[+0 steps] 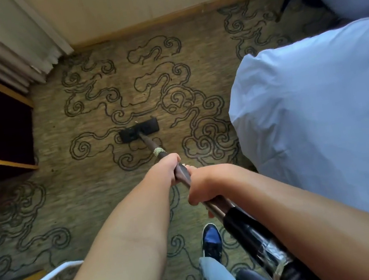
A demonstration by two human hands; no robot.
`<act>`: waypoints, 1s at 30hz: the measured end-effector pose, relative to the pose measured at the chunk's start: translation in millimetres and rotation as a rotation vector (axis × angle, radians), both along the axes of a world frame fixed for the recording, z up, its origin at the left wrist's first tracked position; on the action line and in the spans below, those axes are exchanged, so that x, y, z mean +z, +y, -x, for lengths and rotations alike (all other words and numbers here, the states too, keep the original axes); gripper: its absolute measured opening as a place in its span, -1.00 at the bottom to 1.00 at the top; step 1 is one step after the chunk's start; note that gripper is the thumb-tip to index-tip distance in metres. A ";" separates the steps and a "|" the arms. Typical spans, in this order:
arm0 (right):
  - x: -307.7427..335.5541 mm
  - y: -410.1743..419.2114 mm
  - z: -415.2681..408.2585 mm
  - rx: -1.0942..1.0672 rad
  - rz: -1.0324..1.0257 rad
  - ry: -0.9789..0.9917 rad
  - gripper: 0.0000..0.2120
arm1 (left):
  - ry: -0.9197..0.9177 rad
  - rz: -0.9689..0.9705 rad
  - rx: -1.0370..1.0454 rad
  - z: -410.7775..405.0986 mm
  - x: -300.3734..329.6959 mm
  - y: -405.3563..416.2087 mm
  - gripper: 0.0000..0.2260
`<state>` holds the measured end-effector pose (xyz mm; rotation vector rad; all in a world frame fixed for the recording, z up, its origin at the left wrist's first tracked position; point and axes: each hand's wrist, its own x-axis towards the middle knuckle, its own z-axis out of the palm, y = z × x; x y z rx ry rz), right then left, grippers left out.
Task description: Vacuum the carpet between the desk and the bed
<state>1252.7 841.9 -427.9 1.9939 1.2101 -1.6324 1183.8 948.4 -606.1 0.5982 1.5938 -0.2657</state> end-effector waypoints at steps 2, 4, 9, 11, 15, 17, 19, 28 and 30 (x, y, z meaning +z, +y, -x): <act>-2.4 -18.7 15.6 0.035 0.014 -0.005 -0.08 | 0.001 0.009 0.023 18.1 -14.4 -17.6 -0.78; -4.9 -32.7 34.8 0.029 0.048 -0.008 -0.04 | 0.015 0.006 0.007 38.6 -19.6 -33.3 -0.73; 1.6 -63.6 90.6 0.096 0.019 -0.061 -0.09 | -0.010 -0.021 -0.006 89.0 -2.8 -67.7 -0.75; 4.9 -81.4 117.0 0.119 -0.002 -0.083 -0.08 | -0.026 -0.021 0.010 113.5 7.8 -90.1 -0.78; 7.1 -123.8 168.3 0.022 -0.018 -0.090 -0.13 | -0.062 -0.076 0.108 154.4 25.5 -130.4 -0.90; 9.9 -132.8 181.2 -0.049 -0.070 -0.109 -0.19 | -0.071 -0.140 0.144 165.7 25.4 -135.9 -0.94; 12.9 -133.8 186.1 -0.074 -0.100 -0.111 -0.26 | -0.089 -0.152 0.149 167.1 26.9 -138.8 -0.94; 27.2 -74.6 159.0 -0.141 -0.215 -0.103 -0.09 | -0.106 -0.287 0.090 132.8 65.7 -49.7 -0.77; 17.2 -46.5 151.1 -0.166 -0.212 -0.086 -0.08 | -0.061 -0.287 0.068 122.7 59.1 -23.8 -0.70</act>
